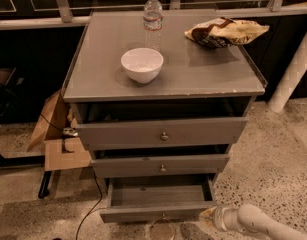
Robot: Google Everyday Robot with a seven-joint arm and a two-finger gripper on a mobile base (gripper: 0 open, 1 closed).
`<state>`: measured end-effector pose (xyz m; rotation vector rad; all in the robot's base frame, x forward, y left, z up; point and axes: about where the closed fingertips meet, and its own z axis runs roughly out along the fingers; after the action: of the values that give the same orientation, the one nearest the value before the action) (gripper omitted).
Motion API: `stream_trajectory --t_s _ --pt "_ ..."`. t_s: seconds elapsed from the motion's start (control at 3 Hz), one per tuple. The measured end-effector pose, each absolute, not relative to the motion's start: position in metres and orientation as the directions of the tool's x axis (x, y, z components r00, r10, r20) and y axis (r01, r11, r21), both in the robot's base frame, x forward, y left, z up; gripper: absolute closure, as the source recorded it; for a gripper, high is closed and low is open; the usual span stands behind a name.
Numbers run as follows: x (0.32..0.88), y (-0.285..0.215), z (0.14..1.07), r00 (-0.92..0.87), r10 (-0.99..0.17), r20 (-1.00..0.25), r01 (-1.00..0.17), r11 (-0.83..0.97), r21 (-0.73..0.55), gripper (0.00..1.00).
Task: Close bottom drawer
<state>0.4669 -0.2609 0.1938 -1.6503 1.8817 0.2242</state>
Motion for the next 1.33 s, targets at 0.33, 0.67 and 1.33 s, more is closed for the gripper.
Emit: stream_trajectory --t_s 0.33,0.67,1.33 --pt "0.479 -0.259 0.177 -0.017 -0.838 -0.545 -0.939 0.201 -0.28 1.0" --pt "0.49 -0.257 0.169 0.013 -0.837 -0.547 -0.925 0.197 -0.324 1.0" --pt "0.511 -0.249 0.169 0.117 -0.827 -0.549 -0.868 0.184 -0.461 1.0"
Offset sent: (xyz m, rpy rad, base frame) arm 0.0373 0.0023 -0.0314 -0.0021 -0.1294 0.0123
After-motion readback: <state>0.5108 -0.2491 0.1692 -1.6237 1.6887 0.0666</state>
